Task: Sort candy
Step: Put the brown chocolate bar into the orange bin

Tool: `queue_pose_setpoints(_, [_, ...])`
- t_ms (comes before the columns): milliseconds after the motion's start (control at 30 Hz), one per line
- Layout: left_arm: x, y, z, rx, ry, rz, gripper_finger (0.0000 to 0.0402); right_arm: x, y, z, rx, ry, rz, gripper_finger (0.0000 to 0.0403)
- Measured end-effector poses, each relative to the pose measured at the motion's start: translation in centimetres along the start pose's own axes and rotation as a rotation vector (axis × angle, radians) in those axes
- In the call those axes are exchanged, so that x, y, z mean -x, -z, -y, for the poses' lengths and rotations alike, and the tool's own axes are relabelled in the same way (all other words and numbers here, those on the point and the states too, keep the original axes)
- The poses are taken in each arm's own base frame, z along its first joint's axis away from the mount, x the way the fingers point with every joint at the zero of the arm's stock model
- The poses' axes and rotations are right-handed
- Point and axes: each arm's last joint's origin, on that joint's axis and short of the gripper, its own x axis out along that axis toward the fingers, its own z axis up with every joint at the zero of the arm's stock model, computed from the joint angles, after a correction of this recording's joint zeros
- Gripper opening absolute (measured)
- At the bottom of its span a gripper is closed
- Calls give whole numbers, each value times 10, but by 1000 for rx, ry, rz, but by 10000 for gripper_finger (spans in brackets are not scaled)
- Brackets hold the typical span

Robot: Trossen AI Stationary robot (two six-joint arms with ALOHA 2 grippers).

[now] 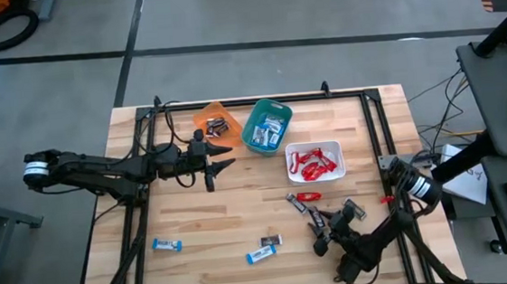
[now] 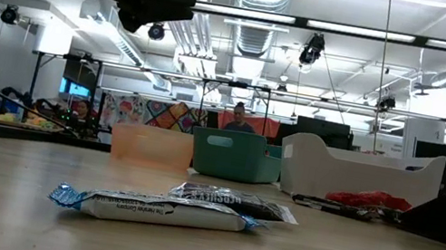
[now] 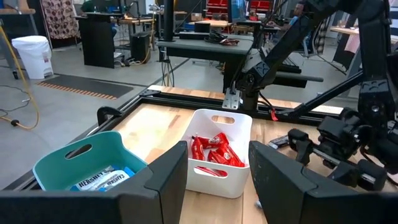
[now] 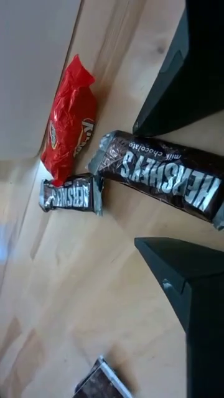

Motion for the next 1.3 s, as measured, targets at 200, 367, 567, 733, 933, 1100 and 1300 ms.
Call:
queue_pose_setpoints(200, [0,0,0,-1,0,-2,154,-7,13,2,25,25,10,238])
queue_pose_setpoints(367, [0,0,0,-1,0,1,154,-10,17,5,46,41,8,191])
queue_pose_setpoints(567, [0,0,0,-2,0,1,154,-10,17,5,76,43,2,136])
queue_pose_setpoints(733, [0,0,0,-2,0,1,154,-9,15,4,73,33,11,124])
queue_pose_setpoints(933, [0,0,0,-2,0,1,154,-5,8,2,64,18,31,123])
queue_pose_setpoints(1100, [0,0,0,-2,0,2,154,1,-3,-1,92,-2,32,122])
queue_pose_setpoints(1300, [0,0,0,-1,0,3,154,12,-24,-5,117,-37,61,123])
